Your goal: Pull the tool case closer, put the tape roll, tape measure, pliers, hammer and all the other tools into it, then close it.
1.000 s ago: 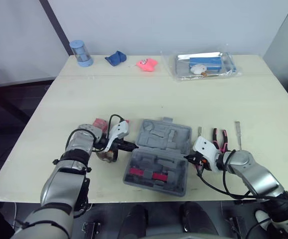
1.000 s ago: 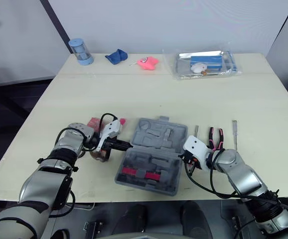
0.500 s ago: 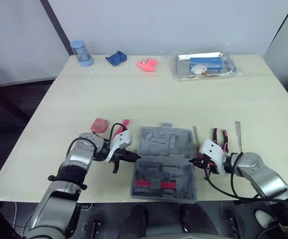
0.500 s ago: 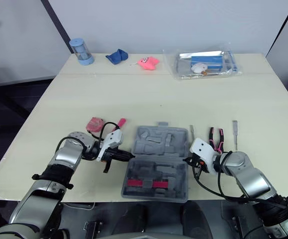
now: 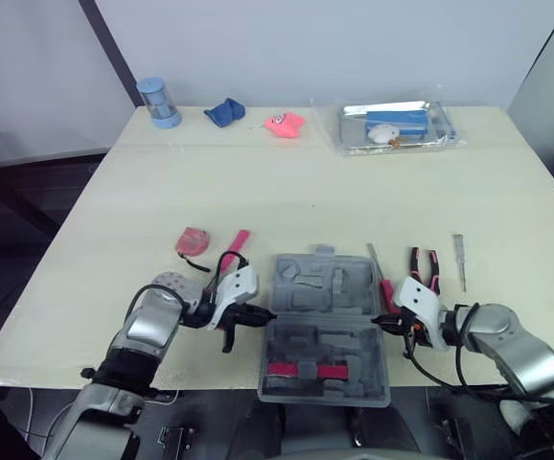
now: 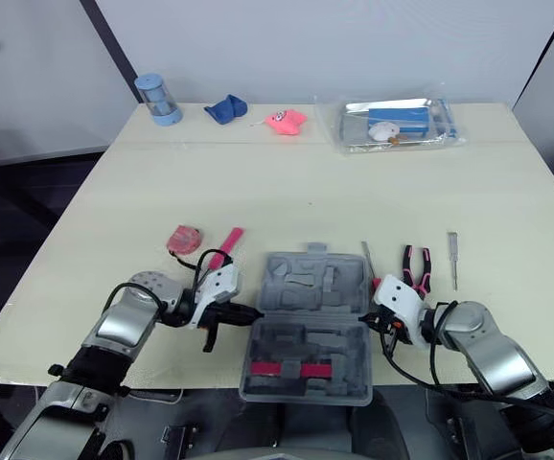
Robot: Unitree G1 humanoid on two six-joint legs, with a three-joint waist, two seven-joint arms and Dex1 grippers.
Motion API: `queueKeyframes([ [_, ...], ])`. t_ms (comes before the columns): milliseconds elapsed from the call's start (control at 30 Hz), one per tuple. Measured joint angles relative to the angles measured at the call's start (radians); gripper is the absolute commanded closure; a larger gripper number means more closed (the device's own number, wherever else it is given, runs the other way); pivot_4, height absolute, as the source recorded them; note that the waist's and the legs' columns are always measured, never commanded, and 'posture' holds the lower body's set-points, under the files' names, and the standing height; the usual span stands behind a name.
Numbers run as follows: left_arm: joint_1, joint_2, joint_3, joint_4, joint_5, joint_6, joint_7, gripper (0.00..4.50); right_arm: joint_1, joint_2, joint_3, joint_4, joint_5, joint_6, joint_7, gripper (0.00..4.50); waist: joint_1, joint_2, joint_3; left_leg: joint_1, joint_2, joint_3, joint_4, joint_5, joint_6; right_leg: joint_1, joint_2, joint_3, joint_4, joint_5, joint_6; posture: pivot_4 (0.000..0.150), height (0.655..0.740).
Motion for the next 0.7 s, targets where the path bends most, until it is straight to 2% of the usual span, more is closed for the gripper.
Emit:
queueKeyframes([
  [700,0.024,0.024,-0.062,-0.061,-0.051,0.024,0.032,4.43,0.052,-0.034,-0.040,-0.057,0.031,0.042,-0.004,4.50,0.010,0.000,0.000,0.000,0.000,0.001,0.000,0.000,0.000,0.000,0.000,0.000,0.000,0.000,0.000,0.150,0.7400],
])
